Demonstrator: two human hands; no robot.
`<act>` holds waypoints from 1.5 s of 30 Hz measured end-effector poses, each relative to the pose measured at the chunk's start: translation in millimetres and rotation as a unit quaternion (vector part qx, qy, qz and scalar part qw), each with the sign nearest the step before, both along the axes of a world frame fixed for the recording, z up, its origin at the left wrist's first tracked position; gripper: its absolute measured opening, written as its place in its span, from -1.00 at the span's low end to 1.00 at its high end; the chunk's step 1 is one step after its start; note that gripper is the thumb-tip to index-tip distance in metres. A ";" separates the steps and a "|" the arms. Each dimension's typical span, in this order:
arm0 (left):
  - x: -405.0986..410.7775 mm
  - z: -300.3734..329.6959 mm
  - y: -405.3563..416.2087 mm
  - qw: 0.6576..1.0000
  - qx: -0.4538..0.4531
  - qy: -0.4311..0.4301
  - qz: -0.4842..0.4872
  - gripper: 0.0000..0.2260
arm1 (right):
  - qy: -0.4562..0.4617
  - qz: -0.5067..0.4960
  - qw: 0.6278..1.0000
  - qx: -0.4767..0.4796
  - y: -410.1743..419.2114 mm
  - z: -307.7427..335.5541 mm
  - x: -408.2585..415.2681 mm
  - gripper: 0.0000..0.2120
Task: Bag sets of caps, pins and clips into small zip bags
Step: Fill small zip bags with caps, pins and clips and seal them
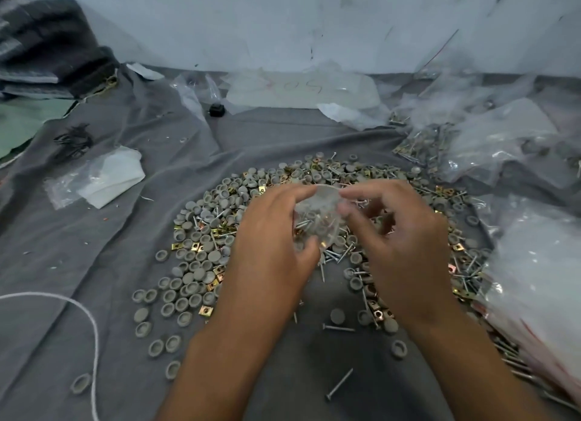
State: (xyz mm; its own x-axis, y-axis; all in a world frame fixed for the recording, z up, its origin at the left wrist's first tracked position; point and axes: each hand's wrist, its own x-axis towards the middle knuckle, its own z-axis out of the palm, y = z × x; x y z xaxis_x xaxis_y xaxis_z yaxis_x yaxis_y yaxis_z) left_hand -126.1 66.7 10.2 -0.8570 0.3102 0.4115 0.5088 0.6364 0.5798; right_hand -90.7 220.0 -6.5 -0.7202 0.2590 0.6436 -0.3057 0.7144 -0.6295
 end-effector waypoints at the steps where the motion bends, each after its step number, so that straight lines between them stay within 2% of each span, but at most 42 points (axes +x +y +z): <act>1: -1.3 0.1 -1.3 1.000 0.000 0.001 0.006 -0.50 | -0.011 -0.016 1.000 -0.016 4.6 -1.0 -2.3 -0.94; 3: -3.5 1.4 -4.1 1.000 0.013 0.011 0.026 -0.51 | -0.097 -0.034 0.994 -0.019 13.6 -7.0 -8.4 -0.92; 6: -5.7 2.9 -6.1 0.997 0.051 0.030 0.054 -0.51 | -0.285 -0.041 0.955 0.065 15.4 -21.8 -16.3 -0.77; 8: -6.7 3.0 -5.3 0.994 0.069 0.043 0.067 -0.51 | -0.329 -0.031 0.935 0.126 10.5 -29.3 -19.1 -0.66; 10: -8.1 2.3 -3.9 0.993 0.077 0.048 0.073 -0.51 | -0.319 -0.035 0.935 0.152 7.7 -31.7 -21.0 -0.65; 13: -9.8 -0.3 -0.4 0.995 0.065 0.035 0.067 -0.52 | -0.294 -0.045 0.939 0.172 7.5 -32.9 -21.3 -0.80; 18: -7.2 -1.7 5.9 0.998 0.050 0.008 0.048 -0.52 | -0.309 -0.032 0.938 0.154 13.1 -36.0 -22.8 -0.94; 21: -6.8 -1.2 6.4 0.998 0.042 0.006 0.042 -0.52 | -0.308 -0.029 0.947 0.082 19.7 -33.6 -24.5 -0.90; 26: -6.4 -0.9 3.8 0.999 0.025 0.006 0.038 -0.52 | -0.252 0.018 0.959 -0.129 32.8 -15.9 -16.1 -0.94; 30: -5.1 -1.9 2.4 1.000 0.008 0.004 0.026 -0.51 | -0.096 0.076 0.966 -0.226 27.9 3.1 -8.9 -0.91; 33: -3.6 -1.7 4.9 1.000 0.004 0.004 0.020 -0.49 | -0.009 0.096 0.972 -0.214 15.2 9.6 -5.8 -0.84; 36: -2.2 -1.7 8.0 1.000 0.006 -0.001 0.014 -0.48 | 0.027 0.077 0.990 -0.117 3.7 8.6 -6.1 -0.88; 38: -0.9 -1.3 9.3 1.000 0.008 -0.003 0.014 -0.48 | 0.026 0.055 0.996 -0.065 0.5 6.3 -7.3 -0.88; 42: -1.5 -0.9 6.3 1.000 0.008 0.002 0.013 -0.50 | 0.015 0.036 0.995 -0.092 9.0 2.8 -10.7 -0.91; 45: -3.0 0.1 0.6 1.000 0.015 0.000 0.018 -0.51 | -0.060 0.001 0.996 -0.071 20.4 -4.9 -14.7 -0.92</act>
